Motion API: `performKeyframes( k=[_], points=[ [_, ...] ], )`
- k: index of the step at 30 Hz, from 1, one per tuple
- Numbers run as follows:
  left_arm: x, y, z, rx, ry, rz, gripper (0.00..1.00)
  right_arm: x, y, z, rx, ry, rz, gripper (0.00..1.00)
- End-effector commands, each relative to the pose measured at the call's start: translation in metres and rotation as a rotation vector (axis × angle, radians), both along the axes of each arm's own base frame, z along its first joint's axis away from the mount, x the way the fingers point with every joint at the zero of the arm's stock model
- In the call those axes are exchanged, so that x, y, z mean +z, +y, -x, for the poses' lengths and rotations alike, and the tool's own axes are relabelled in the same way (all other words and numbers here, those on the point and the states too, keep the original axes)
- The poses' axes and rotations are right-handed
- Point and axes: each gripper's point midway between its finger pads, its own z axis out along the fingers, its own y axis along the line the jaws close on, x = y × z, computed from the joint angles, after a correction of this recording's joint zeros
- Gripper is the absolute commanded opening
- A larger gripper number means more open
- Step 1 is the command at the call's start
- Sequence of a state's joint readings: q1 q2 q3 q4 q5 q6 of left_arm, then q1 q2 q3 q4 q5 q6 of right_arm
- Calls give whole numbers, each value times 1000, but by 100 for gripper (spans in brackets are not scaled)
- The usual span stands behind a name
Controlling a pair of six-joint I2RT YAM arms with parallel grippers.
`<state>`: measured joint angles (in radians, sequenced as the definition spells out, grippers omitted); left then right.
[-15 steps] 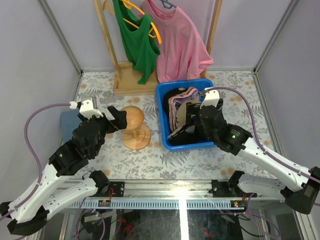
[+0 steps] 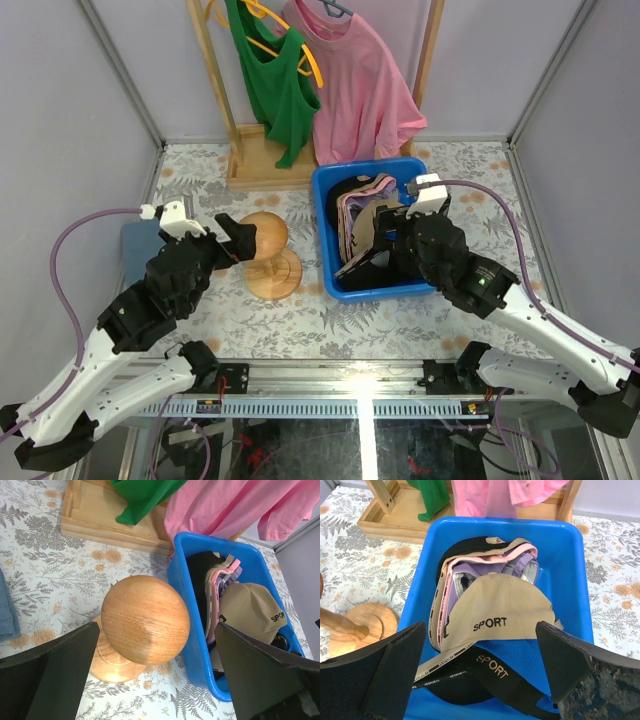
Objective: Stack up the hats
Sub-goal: Pick up the hat from the bin.
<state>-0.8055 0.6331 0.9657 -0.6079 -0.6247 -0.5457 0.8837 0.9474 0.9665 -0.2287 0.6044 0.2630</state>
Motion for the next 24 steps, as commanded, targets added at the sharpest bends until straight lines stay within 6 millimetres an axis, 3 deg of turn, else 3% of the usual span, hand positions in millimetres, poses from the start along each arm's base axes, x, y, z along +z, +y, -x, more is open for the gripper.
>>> performKeyframes(
  k=[1,9,16,24],
  points=[
    [-8,0,2,3,25,0,100,19,15,-3,48,-47,-42,100],
    [-17,-3,1,-9,33,-10,100,16,28,-10,70,-36,-28,100],
    [-24,-13,-2,-37,60,-37,100,4,64,-41,64,48,78,99],
    [-25,-20,-6,-62,54,-52,100,-16,85,-67,17,124,183,94]
  ],
)
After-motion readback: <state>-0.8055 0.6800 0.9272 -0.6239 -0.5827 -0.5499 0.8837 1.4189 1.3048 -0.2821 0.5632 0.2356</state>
